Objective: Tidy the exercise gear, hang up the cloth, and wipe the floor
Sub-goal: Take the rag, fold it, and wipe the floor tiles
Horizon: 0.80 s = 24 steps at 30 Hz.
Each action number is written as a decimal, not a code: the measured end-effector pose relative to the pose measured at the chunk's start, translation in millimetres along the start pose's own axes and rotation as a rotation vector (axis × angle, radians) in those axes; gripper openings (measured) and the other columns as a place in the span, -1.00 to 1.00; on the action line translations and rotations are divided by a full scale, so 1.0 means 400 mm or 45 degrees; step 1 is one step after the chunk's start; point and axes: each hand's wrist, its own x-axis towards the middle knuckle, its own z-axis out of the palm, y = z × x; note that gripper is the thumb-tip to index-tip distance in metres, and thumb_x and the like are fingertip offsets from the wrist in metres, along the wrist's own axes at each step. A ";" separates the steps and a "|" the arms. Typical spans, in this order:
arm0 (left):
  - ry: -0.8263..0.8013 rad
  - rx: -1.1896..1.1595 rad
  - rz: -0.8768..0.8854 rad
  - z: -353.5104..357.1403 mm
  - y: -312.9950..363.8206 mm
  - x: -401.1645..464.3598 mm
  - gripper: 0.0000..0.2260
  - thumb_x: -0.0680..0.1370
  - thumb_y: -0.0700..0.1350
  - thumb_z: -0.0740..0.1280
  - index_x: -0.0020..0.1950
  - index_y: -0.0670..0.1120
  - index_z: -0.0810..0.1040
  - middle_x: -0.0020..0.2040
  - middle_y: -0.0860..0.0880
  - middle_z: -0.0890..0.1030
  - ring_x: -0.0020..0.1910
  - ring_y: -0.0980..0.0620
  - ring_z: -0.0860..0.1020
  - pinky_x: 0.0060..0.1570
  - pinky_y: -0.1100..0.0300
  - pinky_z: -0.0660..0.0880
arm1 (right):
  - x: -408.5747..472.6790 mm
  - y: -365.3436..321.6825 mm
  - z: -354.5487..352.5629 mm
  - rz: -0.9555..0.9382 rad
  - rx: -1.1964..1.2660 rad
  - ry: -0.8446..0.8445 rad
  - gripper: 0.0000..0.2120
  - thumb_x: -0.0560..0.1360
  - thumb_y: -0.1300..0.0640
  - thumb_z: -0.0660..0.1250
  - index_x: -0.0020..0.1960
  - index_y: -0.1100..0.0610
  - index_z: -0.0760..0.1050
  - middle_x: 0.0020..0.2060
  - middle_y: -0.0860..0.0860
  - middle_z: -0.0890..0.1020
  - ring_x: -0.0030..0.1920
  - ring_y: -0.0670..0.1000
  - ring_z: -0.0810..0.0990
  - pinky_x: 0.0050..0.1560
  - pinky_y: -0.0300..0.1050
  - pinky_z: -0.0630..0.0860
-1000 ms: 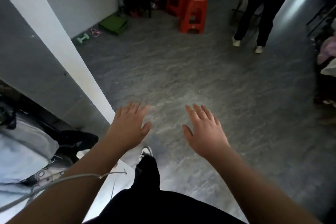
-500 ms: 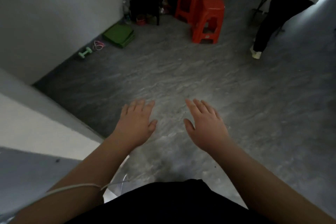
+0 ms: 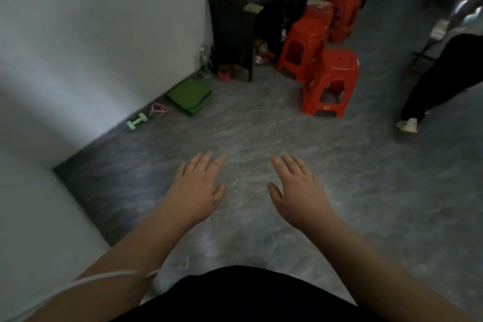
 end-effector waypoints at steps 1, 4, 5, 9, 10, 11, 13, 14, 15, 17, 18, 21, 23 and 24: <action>0.004 -0.008 -0.015 -0.022 -0.005 0.060 -0.40 0.62 0.18 0.10 0.60 0.08 -0.03 0.62 -0.06 0.01 0.58 -0.09 -0.01 0.52 -0.09 0.01 | 0.070 0.008 -0.016 -0.022 -0.009 -0.001 -0.38 0.59 -0.18 0.12 0.58 -0.06 0.05 0.57 0.02 0.18 0.57 0.09 0.08 0.53 0.07 0.13; 0.019 -0.065 -0.067 -0.070 -0.032 0.242 -0.41 0.63 0.18 0.09 0.60 0.08 -0.05 0.62 -0.06 0.00 0.58 -0.10 -0.02 0.52 -0.11 0.00 | 0.270 0.028 -0.047 -0.080 -0.011 -0.011 -0.39 0.60 -0.17 0.12 0.58 -0.05 0.05 0.57 0.02 0.17 0.57 0.09 0.07 0.52 0.10 0.13; 0.021 -0.082 -0.082 -0.082 -0.044 0.302 -0.41 0.63 0.18 0.08 0.60 0.08 -0.05 0.62 -0.06 -0.01 0.58 -0.10 -0.02 0.52 -0.12 0.01 | 0.335 0.033 -0.053 -0.093 -0.013 -0.019 -0.39 0.60 -0.16 0.13 0.58 -0.05 0.06 0.57 0.02 0.17 0.57 0.09 0.07 0.52 0.10 0.13; 0.023 -0.100 -0.125 -0.103 -0.119 0.563 -0.41 0.63 0.19 0.09 0.60 0.08 -0.04 0.62 -0.07 -0.01 0.58 -0.10 -0.01 0.52 -0.13 0.03 | 0.601 0.069 -0.060 -0.113 -0.032 -0.044 -0.39 0.59 -0.16 0.13 0.58 -0.04 0.07 0.57 0.03 0.18 0.57 0.09 0.07 0.53 0.09 0.12; 0.021 -0.099 -0.132 -0.105 -0.142 0.634 -0.41 0.63 0.19 0.09 0.60 0.08 -0.04 0.62 -0.07 -0.01 0.58 -0.11 -0.01 0.52 -0.12 0.03 | 0.675 0.079 -0.058 -0.113 -0.045 -0.044 -0.39 0.59 -0.17 0.12 0.58 -0.04 0.07 0.57 0.02 0.18 0.57 0.09 0.08 0.53 0.10 0.13; 0.012 -0.104 -0.129 -0.107 -0.165 0.708 -0.41 0.63 0.19 0.09 0.60 0.09 -0.05 0.62 -0.07 -0.01 0.58 -0.11 -0.01 0.52 -0.12 0.03 | 0.747 0.089 -0.056 -0.102 -0.060 -0.033 -0.39 0.59 -0.17 0.12 0.58 -0.04 0.08 0.57 0.02 0.18 0.57 0.09 0.09 0.52 0.10 0.15; -0.021 -0.111 -0.101 -0.118 -0.207 0.861 -0.41 0.63 0.19 0.08 0.60 0.09 -0.06 0.62 -0.07 -0.01 0.58 -0.11 -0.02 0.52 -0.13 0.02 | 0.889 0.106 -0.057 -0.061 -0.082 -0.016 -0.39 0.58 -0.16 0.14 0.58 -0.04 0.10 0.57 0.02 0.20 0.56 0.10 0.11 0.51 0.12 0.17; -0.041 -0.101 -0.082 -0.130 -0.226 0.938 -0.41 0.63 0.20 0.08 0.60 0.09 -0.05 0.62 -0.07 -0.01 0.58 -0.12 -0.02 0.52 -0.13 0.02 | 0.958 0.112 -0.062 -0.033 -0.078 -0.022 -0.39 0.58 -0.16 0.14 0.58 -0.03 0.10 0.56 0.03 0.20 0.56 0.11 0.11 0.51 0.12 0.17; -0.056 -0.088 -0.061 -0.146 -0.242 1.014 -0.40 0.63 0.20 0.08 0.60 0.08 -0.05 0.62 -0.08 -0.01 0.58 -0.12 -0.02 0.52 -0.14 0.02 | 1.023 0.115 -0.071 -0.005 -0.063 -0.029 -0.39 0.58 -0.15 0.15 0.58 -0.03 0.10 0.56 0.03 0.20 0.56 0.11 0.11 0.51 0.11 0.17; -0.067 -0.052 -0.018 -0.187 -0.262 1.153 -0.40 0.63 0.20 0.08 0.60 0.08 -0.05 0.62 -0.09 0.00 0.58 -0.13 -0.01 0.52 -0.14 0.02 | 1.143 0.118 -0.094 0.029 -0.025 -0.041 -0.39 0.58 -0.15 0.15 0.58 -0.03 0.10 0.56 0.03 0.21 0.56 0.10 0.10 0.52 0.08 0.16; -0.064 -0.023 0.011 -0.211 -0.268 1.219 -0.40 0.63 0.21 0.07 0.60 0.08 -0.05 0.62 -0.09 0.00 0.58 -0.13 -0.01 0.52 -0.14 0.03 | 1.203 0.120 -0.106 0.033 -0.011 -0.042 -0.39 0.58 -0.14 0.16 0.57 -0.03 0.11 0.56 0.03 0.21 0.56 0.10 0.10 0.52 0.07 0.16; -0.062 0.008 0.085 -0.281 -0.273 1.405 -0.40 0.63 0.21 0.06 0.60 0.09 -0.07 0.62 -0.07 -0.01 0.59 -0.11 -0.02 0.52 -0.14 0.01 | 1.374 0.135 -0.145 0.053 0.002 -0.015 -0.39 0.57 -0.13 0.17 0.57 -0.03 0.12 0.55 0.03 0.22 0.56 0.10 0.11 0.52 0.08 0.17; -0.062 -0.024 0.092 -0.317 -0.282 1.514 -0.40 0.63 0.21 0.07 0.60 0.10 -0.08 0.62 -0.06 -0.01 0.59 -0.10 -0.03 0.53 -0.13 0.00 | 1.484 0.155 -0.162 0.079 0.004 0.023 -0.38 0.56 -0.13 0.17 0.57 -0.04 0.11 0.55 0.03 0.23 0.56 0.10 0.12 0.51 0.09 0.18; -0.067 -0.040 0.093 -0.329 -0.289 1.567 -0.40 0.63 0.20 0.08 0.60 0.10 -0.07 0.62 -0.06 -0.01 0.59 -0.09 -0.03 0.53 -0.12 0.00 | 1.539 0.168 -0.168 0.100 0.013 0.032 -0.38 0.57 -0.13 0.16 0.57 -0.04 0.11 0.55 0.03 0.23 0.56 0.10 0.11 0.51 0.09 0.18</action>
